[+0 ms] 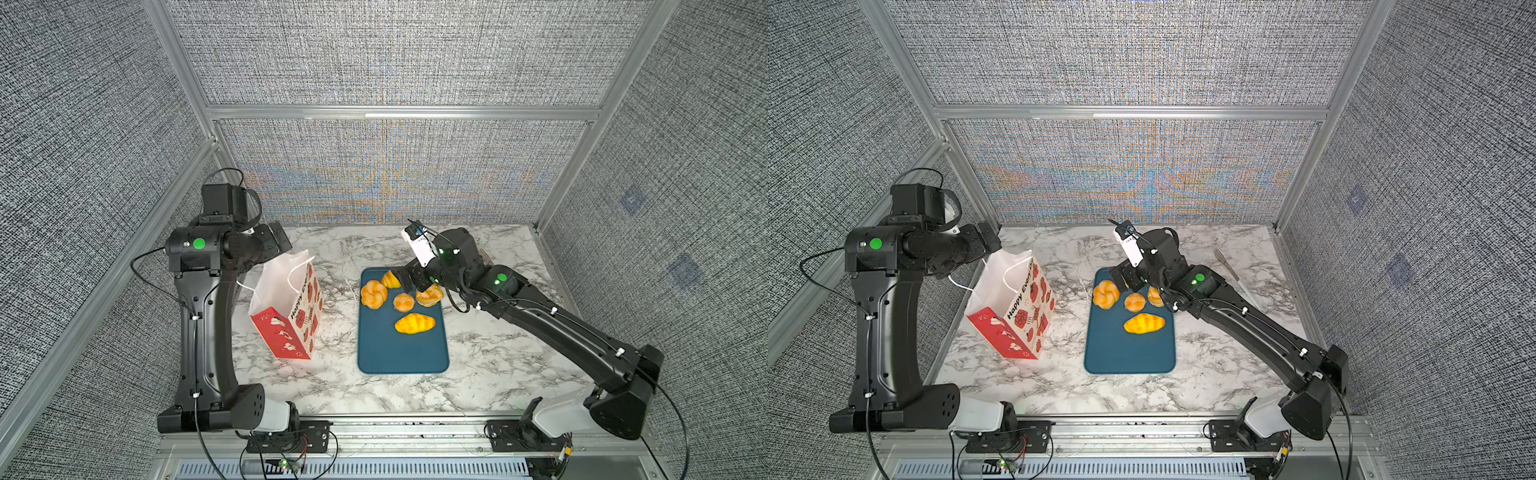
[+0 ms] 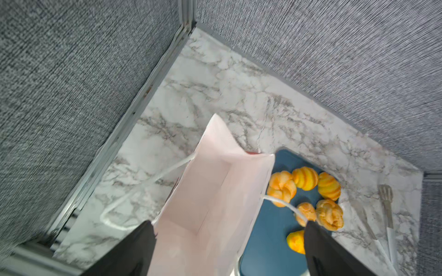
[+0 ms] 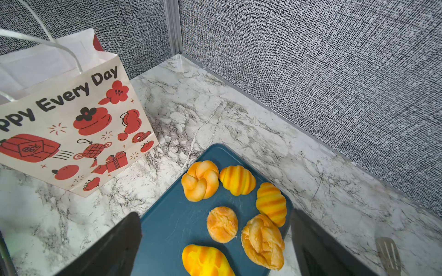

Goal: Pack bread into a paper bag
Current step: Pick up the paper bag from the center of the board.

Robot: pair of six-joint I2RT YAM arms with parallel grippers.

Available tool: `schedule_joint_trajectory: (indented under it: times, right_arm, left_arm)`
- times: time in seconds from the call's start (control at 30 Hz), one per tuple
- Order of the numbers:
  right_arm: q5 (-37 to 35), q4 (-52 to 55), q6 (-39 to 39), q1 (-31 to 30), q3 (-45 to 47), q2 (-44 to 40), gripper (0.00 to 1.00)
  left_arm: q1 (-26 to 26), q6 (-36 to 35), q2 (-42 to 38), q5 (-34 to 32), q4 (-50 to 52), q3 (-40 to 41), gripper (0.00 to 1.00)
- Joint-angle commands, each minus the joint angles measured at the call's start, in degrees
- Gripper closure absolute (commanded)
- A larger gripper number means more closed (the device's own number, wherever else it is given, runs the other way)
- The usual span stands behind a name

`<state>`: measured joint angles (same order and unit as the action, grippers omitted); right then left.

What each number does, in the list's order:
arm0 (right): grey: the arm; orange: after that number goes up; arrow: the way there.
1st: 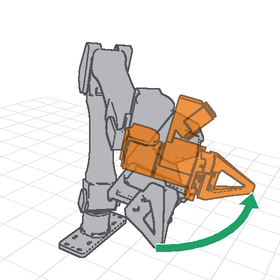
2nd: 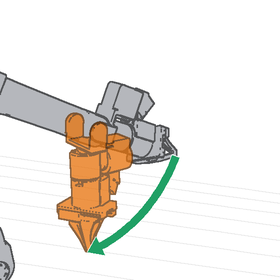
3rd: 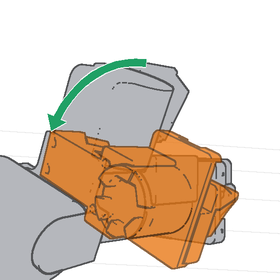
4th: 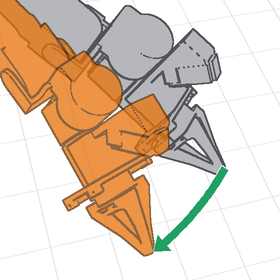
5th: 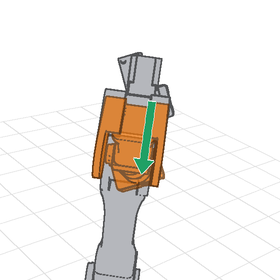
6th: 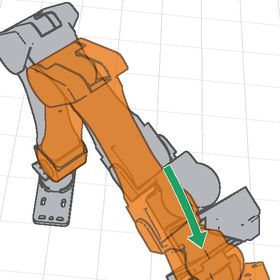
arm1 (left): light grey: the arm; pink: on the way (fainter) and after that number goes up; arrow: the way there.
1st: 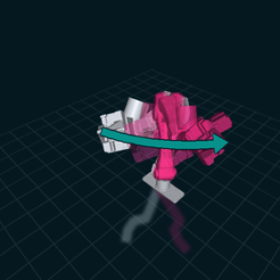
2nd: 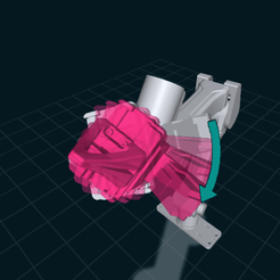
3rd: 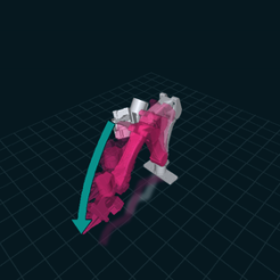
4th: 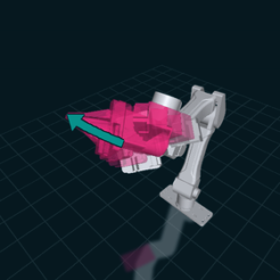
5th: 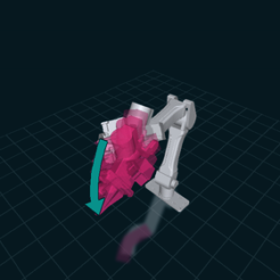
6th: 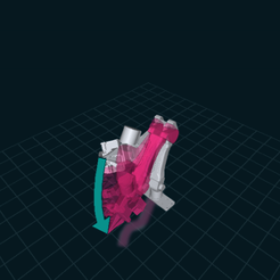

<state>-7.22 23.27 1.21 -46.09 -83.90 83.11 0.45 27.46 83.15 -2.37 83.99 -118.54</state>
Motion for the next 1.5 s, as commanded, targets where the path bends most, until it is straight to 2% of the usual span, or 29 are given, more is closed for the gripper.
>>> schedule_joint_trajectory:
  times: [0.0,0.2,0.33,0.43,0.6,0.83,0.97,1.07,1.17,1.27,1.3,1.33,1.47]
  right_arm:
    - [-0.59,-2.20,0.54,-0.04,0.25,0.30,0.01]
    - [-0.99,-4.77,0.06,-0.06,2.21,0.06,0.01]
    - [-1.47,-6.69,-0.51,-0.05,4.12,-0.40,0.01]
    - [-2.44,-7.43,-0.60,0.02,5.34,-0.57,0.01]
    - [-4.26,-7.62,0.52,0.37,6.38,-0.83,0.01]
    - [-4.90,-7.52,1.24,2.11,7.08,-1.55,0.01]
    - [-4.99,-7.75,1.07,3.17,7.93,-2.07,0.01]
    - [-4.73,-7.80,0.90,3.76,8.29,-2.25,0.01]
    - [-4.55,-7.97,0.82,4.15,8.48,-2.25,0.01]
    - [-4.30,-8.06,0.79,4.51,8.31,-2.03,0.01]
    - [-4.16,-8.06,0.72,4.64,8.16,-2.03,0.01]
    - [-4.05,-8.11,0.72,4.73,8.05,-1.91,0.01]
    - [-3.76,-8.07,0.72,4.82,7.62,-1.64,0.01]
  left_arm:
    - [-0.15,1.35,0.77,-6.83,11.33,-1.07,0.01]
    - [-0.88,2.93,0.71,-12.58,15.50,3.35,0.01]
    - [-1.33,4.52,0.97,-16.94,16.60,5.92,0.10]
    - [-1.33,6.19,2.11,-19.21,17.67,7.72,0.12]
    - [-1.41,8.06,4.84,-19.47,17.80,9.27,0.14]
    - [-1.50,10.04,6.11,-20.57,18.15,12.70,0.21]
    - [-1.50,10.16,5.33,-20.71,16.62,15.63,0.31]
    - [-1.48,10.15,5.00,-18.31,15.57,17.11,0.39]
    - [-1.58,10.24,4.31,-16.60,14.19,18.78,0.56]
    - [-1.59,10.24,3.53,-15.01,12.75,20.54,0.80]
    - [-1.54,10.32,3.33,-14.46,12.17,21.03,0.91]
    - [-1.51,10.41,3.08,-14.02,11.88,21.43,0.97]
    - [-1.51,10.85,2.73,-13.30,10.21,22.63,0.98]
